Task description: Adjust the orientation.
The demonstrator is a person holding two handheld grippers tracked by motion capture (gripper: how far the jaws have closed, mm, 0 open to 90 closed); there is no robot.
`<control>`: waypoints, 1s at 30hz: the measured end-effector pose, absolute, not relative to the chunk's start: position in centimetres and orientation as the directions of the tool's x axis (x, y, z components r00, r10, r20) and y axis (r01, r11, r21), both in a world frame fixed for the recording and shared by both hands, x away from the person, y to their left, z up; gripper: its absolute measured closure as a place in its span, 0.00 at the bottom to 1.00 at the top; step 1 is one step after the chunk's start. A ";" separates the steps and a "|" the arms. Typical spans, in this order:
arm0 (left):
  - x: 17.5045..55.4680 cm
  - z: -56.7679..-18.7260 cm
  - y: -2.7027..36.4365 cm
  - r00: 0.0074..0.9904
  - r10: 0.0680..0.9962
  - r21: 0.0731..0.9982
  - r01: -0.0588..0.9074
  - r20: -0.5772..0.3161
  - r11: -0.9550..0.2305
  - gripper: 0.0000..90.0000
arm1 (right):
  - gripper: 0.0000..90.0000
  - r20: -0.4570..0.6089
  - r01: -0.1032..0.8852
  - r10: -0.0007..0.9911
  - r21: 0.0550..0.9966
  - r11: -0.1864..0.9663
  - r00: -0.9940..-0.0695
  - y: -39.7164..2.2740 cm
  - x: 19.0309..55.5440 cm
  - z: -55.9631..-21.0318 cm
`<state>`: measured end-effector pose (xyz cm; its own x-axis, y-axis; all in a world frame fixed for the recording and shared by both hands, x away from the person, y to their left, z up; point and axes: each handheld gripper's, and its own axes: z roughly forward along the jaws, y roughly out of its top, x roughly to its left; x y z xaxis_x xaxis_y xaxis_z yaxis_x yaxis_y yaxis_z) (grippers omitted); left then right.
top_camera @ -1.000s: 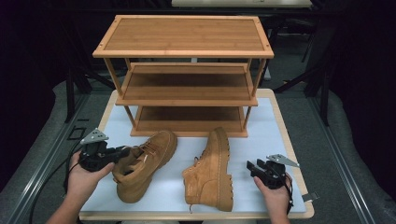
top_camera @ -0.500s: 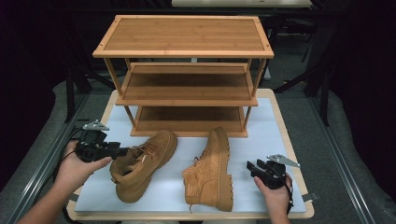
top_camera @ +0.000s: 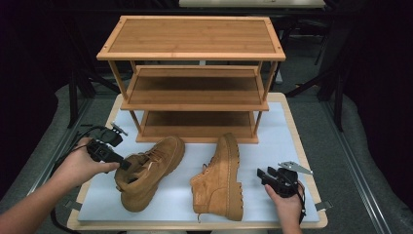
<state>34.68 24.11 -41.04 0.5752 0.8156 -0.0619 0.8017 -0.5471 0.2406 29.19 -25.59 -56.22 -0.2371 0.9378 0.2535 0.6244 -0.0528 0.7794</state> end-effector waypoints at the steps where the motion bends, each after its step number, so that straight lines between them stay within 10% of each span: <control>1: 34.8 -41.2 24.0 0.576 0.814 0.222 0.804 -0.067 -0.551 0.65 | 0.57 0.254 0.625 0.937 0.779 -0.052 -0.239 -25.6 29.2 -56.2; 30: 35.9 -43.5 23.0 0.547 0.832 0.040 0.837 -0.098 -0.545 0.82 | 0.57 0.262 0.617 0.933 0.785 -0.058 -0.246 -25.4 29.3 -56.5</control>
